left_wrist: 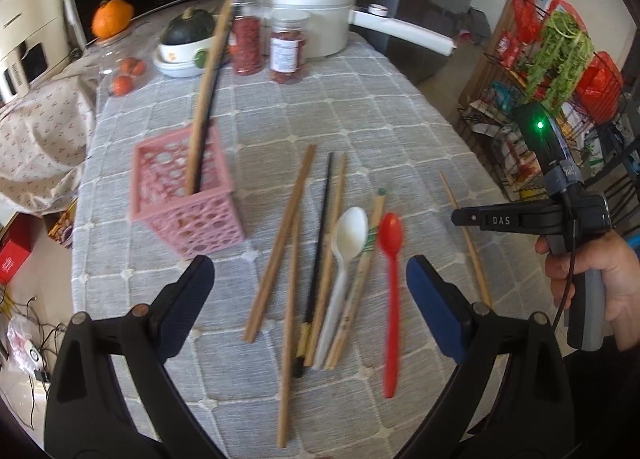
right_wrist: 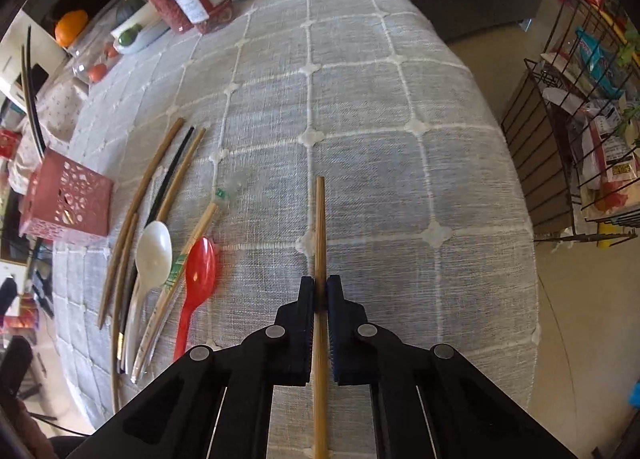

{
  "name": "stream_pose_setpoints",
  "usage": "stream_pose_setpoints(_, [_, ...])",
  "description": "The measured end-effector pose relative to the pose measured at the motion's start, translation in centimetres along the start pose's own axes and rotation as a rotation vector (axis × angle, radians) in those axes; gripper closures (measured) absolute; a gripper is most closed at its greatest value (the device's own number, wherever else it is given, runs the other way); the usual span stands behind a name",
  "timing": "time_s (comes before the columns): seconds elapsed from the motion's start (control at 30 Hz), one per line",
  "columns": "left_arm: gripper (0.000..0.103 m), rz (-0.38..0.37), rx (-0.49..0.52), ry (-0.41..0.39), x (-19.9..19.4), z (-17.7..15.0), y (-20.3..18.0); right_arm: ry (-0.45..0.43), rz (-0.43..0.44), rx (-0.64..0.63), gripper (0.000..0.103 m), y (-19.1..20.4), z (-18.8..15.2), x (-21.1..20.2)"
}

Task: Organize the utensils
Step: 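Lift the chopstick with the right tool while the left tool grasps another wooden chopstick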

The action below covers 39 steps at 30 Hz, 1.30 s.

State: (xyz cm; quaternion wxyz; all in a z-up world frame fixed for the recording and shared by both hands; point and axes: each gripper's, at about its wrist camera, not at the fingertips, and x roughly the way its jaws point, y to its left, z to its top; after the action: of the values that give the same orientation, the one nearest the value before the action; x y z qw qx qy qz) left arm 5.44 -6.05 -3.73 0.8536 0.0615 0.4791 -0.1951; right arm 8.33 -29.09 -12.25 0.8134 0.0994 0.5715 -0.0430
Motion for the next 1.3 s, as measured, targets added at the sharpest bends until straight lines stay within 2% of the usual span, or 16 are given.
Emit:
stream_pose_setpoints(0.07, [0.013, 0.000, 0.036, 0.004, 0.7, 1.1, -1.4, -0.026, 0.022, 0.015, 0.097, -1.0, 0.2, -1.2])
stream_pose_setpoints(0.17, [0.028, 0.021, 0.074, 0.034, 2.7, 3.1, -2.6, -0.049, 0.060, 0.029, 0.097, -1.4, 0.0, -2.9])
stream_pose_setpoints(0.2, [0.037, 0.014, 0.073, 0.056, 3.6, 3.7, -2.7, -0.054, 0.066, 0.028, 0.097, -1.2, -0.2, -3.3])
stream_pose_setpoints(0.23, [0.047, -0.001, 0.061, 0.088, 4.8, 4.5, -2.8, -0.060, 0.075, 0.025, 0.097, -1.3, -0.2, -3.7])
stream_pose_setpoints(0.3, [0.058, -0.007, 0.021, 0.138, 6.9, 5.6, -2.6, -0.064, 0.089, 0.014, 0.097, -1.7, -0.1, -3.8])
stream_pose_setpoints(0.43, [0.074, 0.051, -0.005, 0.182, 9.8, 7.0, -2.3, -0.067, 0.111, 0.000, 0.097, -2.0, -0.1, -4.2])
stream_pose_setpoints(0.53, [0.085, 0.040, -0.023, 0.239, 11.8, 7.1, -2.2, -0.071, 0.121, 0.001, 0.097, -2.3, 0.1, -4.4])
stream_pose_setpoints(0.63, [0.090, 0.036, -0.043, 0.280, 13.5, 7.0, -2.1, -0.070, 0.129, 0.004, 0.097, -2.6, 0.3, -4.2])
stream_pose_setpoints(0.8, [0.091, 0.022, -0.045, 0.300, 14.8, 6.9, -2.3, -0.067, 0.143, 0.005, 0.097, -2.7, 0.4, -4.3])
stream_pose_setpoints(0.9, [0.092, 0.038, -0.038, 0.330, 15.9, 6.7, -2.3, -0.062, 0.149, 0.007, 0.097, -2.8, 0.4, -4.1])
stream_pose_setpoints(1.13, [0.095, 0.050, -0.006, 0.307, 16.2, 7.0, -2.7, -0.067, 0.148, 0.011, 0.097, -2.5, 0.6, -4.1])
stream_pose_setpoints(1.23, [0.096, 0.075, -0.003, 0.253, 15.4, 6.9, -2.9, -0.096, 0.151, 0.007, 0.097, -1.9, 0.7, -4.7])
stream_pose_setpoints(1.3, [0.096, 0.058, -0.014, 0.203, 13.8, 6.9, -2.8, -0.119, 0.159, 0.006, 0.097, -1.5, 0.7, -5.4])
